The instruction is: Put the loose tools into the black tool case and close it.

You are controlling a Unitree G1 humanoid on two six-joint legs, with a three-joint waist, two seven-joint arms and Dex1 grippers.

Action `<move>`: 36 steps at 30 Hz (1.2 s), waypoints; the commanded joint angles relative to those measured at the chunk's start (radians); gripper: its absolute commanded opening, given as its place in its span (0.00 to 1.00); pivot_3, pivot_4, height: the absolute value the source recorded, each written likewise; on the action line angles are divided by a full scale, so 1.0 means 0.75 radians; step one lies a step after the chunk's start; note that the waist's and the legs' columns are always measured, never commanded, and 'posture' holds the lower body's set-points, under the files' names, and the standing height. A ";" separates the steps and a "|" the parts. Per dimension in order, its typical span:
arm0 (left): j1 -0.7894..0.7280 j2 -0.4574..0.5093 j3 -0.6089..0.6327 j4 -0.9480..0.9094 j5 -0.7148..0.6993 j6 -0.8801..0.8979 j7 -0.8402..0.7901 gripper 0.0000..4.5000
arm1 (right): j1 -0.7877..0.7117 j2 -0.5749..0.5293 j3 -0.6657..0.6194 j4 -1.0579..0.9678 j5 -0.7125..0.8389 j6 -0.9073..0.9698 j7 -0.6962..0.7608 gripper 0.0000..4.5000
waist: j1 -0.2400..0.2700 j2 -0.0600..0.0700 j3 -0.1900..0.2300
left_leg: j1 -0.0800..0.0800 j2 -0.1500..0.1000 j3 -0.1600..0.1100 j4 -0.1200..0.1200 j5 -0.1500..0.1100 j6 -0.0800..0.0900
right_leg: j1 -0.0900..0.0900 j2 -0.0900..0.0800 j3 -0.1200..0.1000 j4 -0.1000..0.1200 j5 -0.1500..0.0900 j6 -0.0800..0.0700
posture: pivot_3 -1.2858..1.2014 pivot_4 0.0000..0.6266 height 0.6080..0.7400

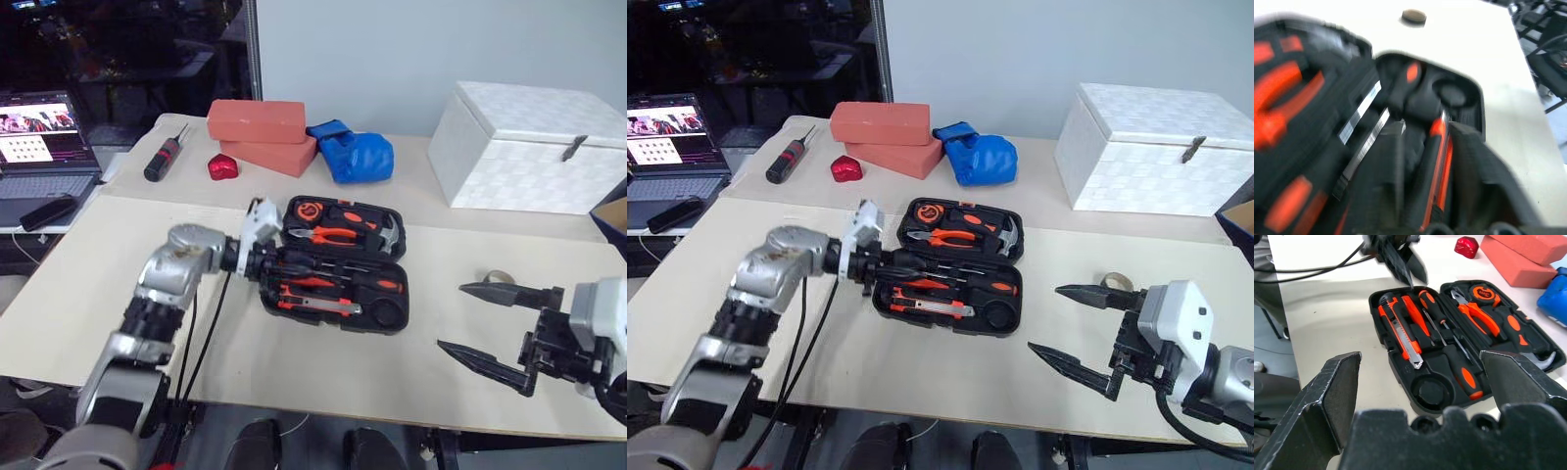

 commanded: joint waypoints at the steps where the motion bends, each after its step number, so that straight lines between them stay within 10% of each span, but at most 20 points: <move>1: 0.072 0.005 -0.134 -0.090 0.143 0.023 0.154 0.01 | -0.032 -0.034 0.001 0.005 0.031 0.004 0.007 1.00 | 0.001 0.000 0.000 | 0.000 0.000 0.000 0.000 0.000 0.000 | 0.000 0.000 0.000 0.000 0.000 0.000 | 0.52 0.24 1.00; 9: 0.157 -0.031 -0.188 -0.134 0.183 0.001 0.281 0.01 | -0.014 -0.063 -0.025 0.020 0.031 0.037 0.018 1.00 | 0.002 0.004 -0.003 | 0.013 -0.001 0.001 -0.001 -0.006 -0.009 | 0.013 -0.004 0.000 -0.002 -0.005 -0.009 | 0.52 0.24 1.00; 19: 0.251 -0.085 0.128 -0.401 -0.170 -0.057 0.250 0.01 | -0.060 -0.028 0.084 0.012 -0.187 0.183 -0.388 1.00 | -0.003 0.003 -0.003 | 0.007 -0.005 0.004 -0.002 -0.003 -0.004 | 0.006 -0.012 -0.001 -0.002 -0.004 -0.008 | 0.52 0.24 1.00; 30: 0.232 -0.119 0.071 -0.729 -0.362 0.127 0.345 0.84 | -0.557 -0.271 0.505 0.618 -0.385 0.561 -0.502 1.00 | -0.004 0.003 -0.002 | 0.006 -0.009 0.008 -0.002 0.000 0.001 | 0.004 -0.015 0.000 -0.002 -0.003 -0.007 | 0.52 0.24 1.00; 33: 0.234 -0.095 0.068 -0.762 -0.380 0.114 0.335 0.84 | -0.816 -0.251 0.724 0.874 -0.499 0.567 -0.475 1.00 | -0.022 0.004 -0.002 | 0.005 -0.009 0.009 -0.002 0.001 0.002 | 0.001 -0.014 0.003 -0.002 -0.002 -0.005 | 0.52 0.24 1.00; 36: 0.245 -0.088 0.057 -0.780 -0.390 0.116 0.352 0.85 | -0.959 -0.231 0.842 1.099 -0.602 0.503 -0.440 0.78 | -0.025 0.004 -0.002 | 0.005 -0.010 0.009 -0.003 0.001 0.002 | 0.000 -0.013 0.004 -0.002 -0.002 -0.005 | 0.52 0.24 1.00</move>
